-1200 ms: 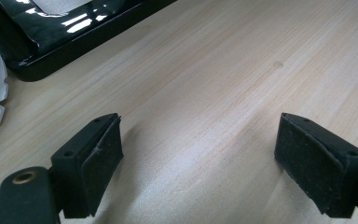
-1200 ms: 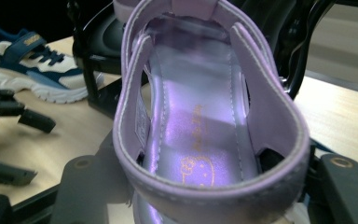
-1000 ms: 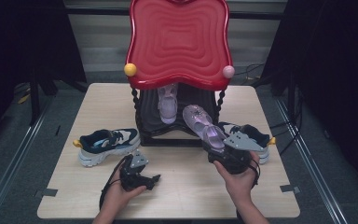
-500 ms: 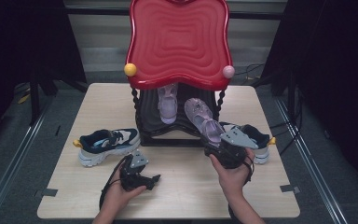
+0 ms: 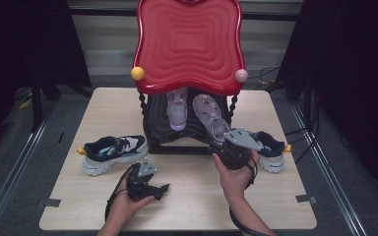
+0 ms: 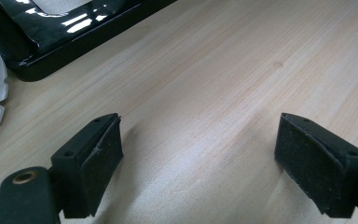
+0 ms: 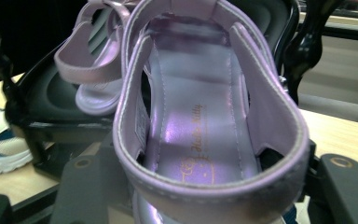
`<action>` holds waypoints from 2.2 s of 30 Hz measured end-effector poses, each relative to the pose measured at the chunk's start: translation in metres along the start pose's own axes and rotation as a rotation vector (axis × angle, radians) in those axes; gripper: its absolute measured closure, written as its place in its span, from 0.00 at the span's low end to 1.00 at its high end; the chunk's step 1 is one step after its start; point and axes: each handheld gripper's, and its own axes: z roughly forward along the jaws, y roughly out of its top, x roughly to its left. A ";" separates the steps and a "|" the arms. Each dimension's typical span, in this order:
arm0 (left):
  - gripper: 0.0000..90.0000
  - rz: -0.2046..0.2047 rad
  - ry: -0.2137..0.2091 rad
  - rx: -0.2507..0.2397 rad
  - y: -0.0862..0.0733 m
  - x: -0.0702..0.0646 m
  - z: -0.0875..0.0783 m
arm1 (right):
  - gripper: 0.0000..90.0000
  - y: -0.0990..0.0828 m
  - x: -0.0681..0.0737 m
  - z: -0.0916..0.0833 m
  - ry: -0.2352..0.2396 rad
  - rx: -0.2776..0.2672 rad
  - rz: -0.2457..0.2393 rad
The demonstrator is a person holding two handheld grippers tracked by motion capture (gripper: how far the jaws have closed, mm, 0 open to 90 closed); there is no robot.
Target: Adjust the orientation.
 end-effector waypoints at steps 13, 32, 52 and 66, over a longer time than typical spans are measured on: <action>0.16 0.000 -0.004 0.001 0.000 0.000 0.000 | 0.41 0.007 0.003 0.021 -0.061 0.008 0.034; 0.16 0.001 -0.002 0.001 0.000 0.000 0.000 | 0.41 0.019 0.018 0.047 -0.115 -0.008 0.070; 0.16 -0.005 0.000 -0.003 0.000 0.000 0.000 | 0.41 0.024 0.024 0.078 -0.183 0.014 0.091; 0.16 -0.002 0.003 -0.002 0.000 0.000 0.000 | 0.40 0.033 0.033 0.095 -0.228 0.032 0.099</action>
